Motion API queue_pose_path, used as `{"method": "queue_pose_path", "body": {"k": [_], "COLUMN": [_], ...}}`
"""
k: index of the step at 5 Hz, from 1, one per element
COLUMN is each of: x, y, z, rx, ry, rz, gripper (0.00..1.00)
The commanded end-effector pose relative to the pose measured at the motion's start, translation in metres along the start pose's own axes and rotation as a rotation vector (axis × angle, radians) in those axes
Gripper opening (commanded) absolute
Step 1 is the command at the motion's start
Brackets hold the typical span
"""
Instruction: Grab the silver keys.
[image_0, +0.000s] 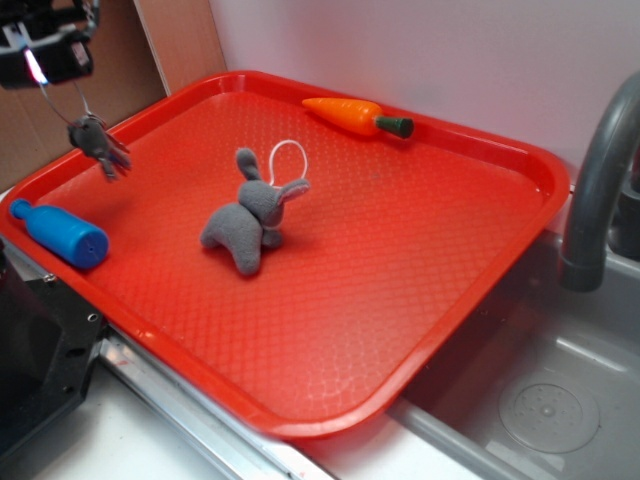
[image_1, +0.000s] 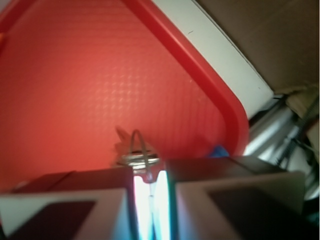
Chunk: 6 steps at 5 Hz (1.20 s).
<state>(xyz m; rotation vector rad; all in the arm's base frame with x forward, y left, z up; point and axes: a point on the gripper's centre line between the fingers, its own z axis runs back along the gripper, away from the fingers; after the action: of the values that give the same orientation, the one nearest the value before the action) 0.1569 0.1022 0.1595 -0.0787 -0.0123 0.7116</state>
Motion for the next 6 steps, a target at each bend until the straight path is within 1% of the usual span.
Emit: {"method": "queue_pose_path", "body": {"k": [1,3,4,5,6], "x": [-0.002,0.001,0.006,0.022,0.025], "y": [-0.001,-0.006,-0.02,-0.049,-0.081], "z": [0.027,0.031,0.034,0.043,0.045], "rx": [-0.011,-0.007,0.007,0.07,0.087], "ry": [-0.04,-0.021,0.008,0.047,0.061], "rz": [-0.033,-0.055,-0.088,-0.137,-0.199], "gripper": [0.0,0.0,0.0,0.0,0.0]}}
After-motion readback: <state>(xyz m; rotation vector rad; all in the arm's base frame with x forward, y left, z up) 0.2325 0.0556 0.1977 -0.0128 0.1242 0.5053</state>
